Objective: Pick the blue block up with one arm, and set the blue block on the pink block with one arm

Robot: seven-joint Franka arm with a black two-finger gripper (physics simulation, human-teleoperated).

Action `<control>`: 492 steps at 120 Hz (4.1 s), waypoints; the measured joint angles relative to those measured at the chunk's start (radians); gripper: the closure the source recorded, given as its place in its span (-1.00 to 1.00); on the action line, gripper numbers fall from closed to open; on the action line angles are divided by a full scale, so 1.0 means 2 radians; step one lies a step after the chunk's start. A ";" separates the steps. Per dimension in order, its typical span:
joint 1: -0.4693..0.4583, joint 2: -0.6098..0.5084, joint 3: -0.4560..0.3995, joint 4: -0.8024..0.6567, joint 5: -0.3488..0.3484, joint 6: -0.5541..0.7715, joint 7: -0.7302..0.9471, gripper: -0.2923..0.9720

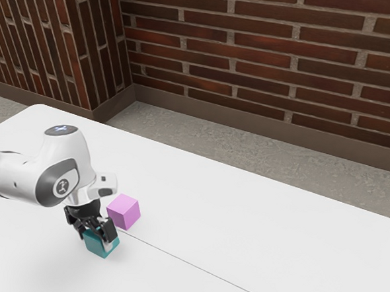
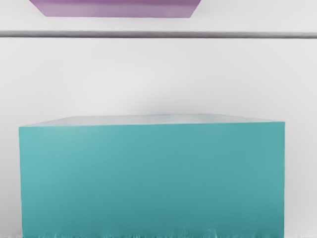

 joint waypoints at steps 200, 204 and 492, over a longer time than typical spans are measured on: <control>0.001 0.015 -0.001 0.027 0.040 -0.010 -0.017 -0.08; 0.001 0.015 -0.001 0.027 0.041 -0.010 -0.017 -0.08; -0.001 0.088 0.016 0.242 0.031 -0.167 -0.006 -0.08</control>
